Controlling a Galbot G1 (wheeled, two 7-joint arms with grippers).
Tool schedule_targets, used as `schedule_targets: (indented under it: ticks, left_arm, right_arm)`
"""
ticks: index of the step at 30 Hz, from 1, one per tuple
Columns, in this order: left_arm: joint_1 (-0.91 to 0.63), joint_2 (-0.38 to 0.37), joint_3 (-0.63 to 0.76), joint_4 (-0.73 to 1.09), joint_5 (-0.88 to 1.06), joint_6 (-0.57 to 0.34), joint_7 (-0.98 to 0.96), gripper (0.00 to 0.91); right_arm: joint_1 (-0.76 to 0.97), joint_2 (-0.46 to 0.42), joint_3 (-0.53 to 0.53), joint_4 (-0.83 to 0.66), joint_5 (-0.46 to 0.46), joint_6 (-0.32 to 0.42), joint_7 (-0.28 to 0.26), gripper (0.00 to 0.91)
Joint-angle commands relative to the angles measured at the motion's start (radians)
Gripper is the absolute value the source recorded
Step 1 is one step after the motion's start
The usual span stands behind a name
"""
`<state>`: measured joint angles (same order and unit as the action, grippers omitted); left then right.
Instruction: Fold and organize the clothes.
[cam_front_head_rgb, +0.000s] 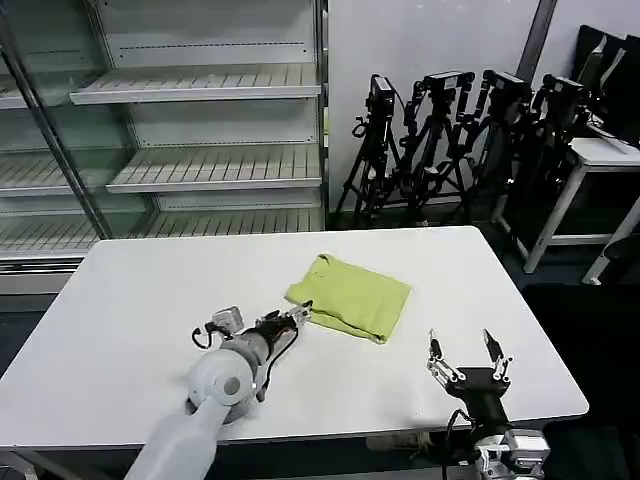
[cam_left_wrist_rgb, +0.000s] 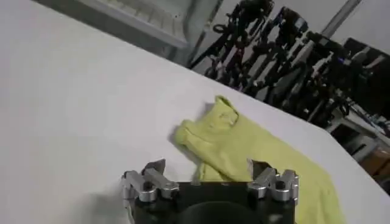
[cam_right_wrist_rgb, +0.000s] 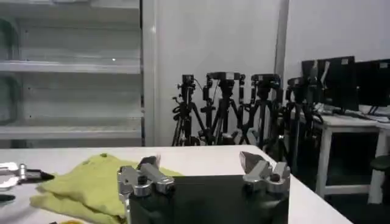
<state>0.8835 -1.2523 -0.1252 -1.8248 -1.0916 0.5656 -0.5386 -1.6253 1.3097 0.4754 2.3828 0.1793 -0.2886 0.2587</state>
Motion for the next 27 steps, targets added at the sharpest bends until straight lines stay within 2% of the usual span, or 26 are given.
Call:
schedule_targets:
  ticks: [1, 10, 12, 13, 14, 16, 27]
  left_arm:
    - [-0.082, -0.069, 0.042, 0.1, -0.032, 0.01, -0.026, 0.907]
    - [-0.098, -0.089, 0.065, 0.146, 0.072, 0.009, -0.023, 0.907]
    - [-0.099, -0.091, 0.067, 0.154, 0.079, 0.001, -0.024, 0.615]
    - [-0.1, -0.091, 0.068, 0.155, 0.08, -0.004, -0.025, 0.322]
    - [-0.1, -0.092, 0.069, 0.161, 0.083, -0.007, -0.025, 0.131]
    - [-0.099, -0.093, 0.069, 0.163, 0.083, -0.01, -0.025, 0.081]
    - [-0.089, -0.099, 0.067, 0.154, 0.07, -0.032, -0.025, 0.06]
  right_arm:
    - [-0.006, -0.002, 0.004, 0.007, 0.001, 0.0, 0.0, 0.907]
    - [-0.015, -0.001, 0.009, 0.02, 0.001, 0.002, 0.001, 0.907]
    - [-0.018, 0.0, 0.009, 0.024, 0.001, 0.002, 0.001, 0.907]
    - [-0.019, 0.0, 0.01, 0.025, 0.0, 0.002, 0.001, 0.907]
    - [-0.02, 0.0, 0.01, 0.026, 0.0, 0.002, 0.001, 0.907]
    - [-0.022, 0.001, 0.009, 0.027, -0.001, 0.002, 0.001, 0.907]
    - [-0.029, 0.0, 0.012, 0.041, -0.001, 0.002, 0.001, 0.907]
